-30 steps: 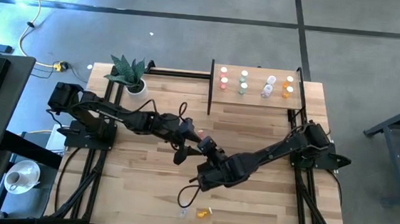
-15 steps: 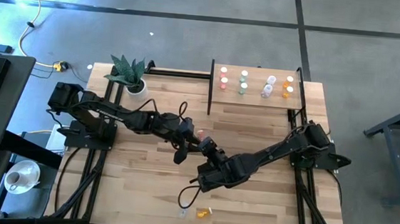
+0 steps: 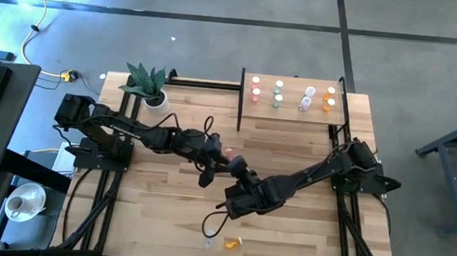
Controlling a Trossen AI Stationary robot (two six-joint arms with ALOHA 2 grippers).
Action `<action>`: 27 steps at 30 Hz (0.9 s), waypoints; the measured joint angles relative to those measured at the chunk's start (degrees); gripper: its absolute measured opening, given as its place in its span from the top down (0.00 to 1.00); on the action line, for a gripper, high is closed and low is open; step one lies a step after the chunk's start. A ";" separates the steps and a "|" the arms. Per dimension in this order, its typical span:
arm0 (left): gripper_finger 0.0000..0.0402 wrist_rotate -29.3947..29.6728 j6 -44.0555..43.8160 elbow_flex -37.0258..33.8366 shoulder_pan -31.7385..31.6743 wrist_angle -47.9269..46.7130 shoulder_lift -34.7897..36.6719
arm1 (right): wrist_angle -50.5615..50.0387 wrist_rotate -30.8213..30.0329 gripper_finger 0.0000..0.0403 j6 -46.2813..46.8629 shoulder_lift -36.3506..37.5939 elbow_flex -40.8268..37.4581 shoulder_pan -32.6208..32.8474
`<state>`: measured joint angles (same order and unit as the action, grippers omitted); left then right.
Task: Pick and place medicine bottles onto shelf by color
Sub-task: Put the green pill bottle on the shelf aligned with the other green pill bottles
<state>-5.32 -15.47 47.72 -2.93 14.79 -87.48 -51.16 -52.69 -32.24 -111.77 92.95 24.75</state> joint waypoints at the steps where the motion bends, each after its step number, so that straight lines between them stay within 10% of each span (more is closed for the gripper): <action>1: 0.76 0.02 0.36 0.00 -0.15 -0.03 0.00 | -0.02 -0.64 0.61 0.59 -0.01 0.00 0.08; 17: 0.77 -0.11 10.42 0.00 -8.59 -0.35 0.00 | -1.92 -17.48 0.54 3.55 4.33 0.00 0.97; 27: 0.77 -7.10 12.70 0.00 -11.86 1.51 0.00 | -6.92 -0.68 0.54 27.83 18.12 0.00 -8.17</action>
<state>-12.42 -2.76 47.72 -14.79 16.29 -87.48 -58.08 -53.37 -4.41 -93.65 92.95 16.58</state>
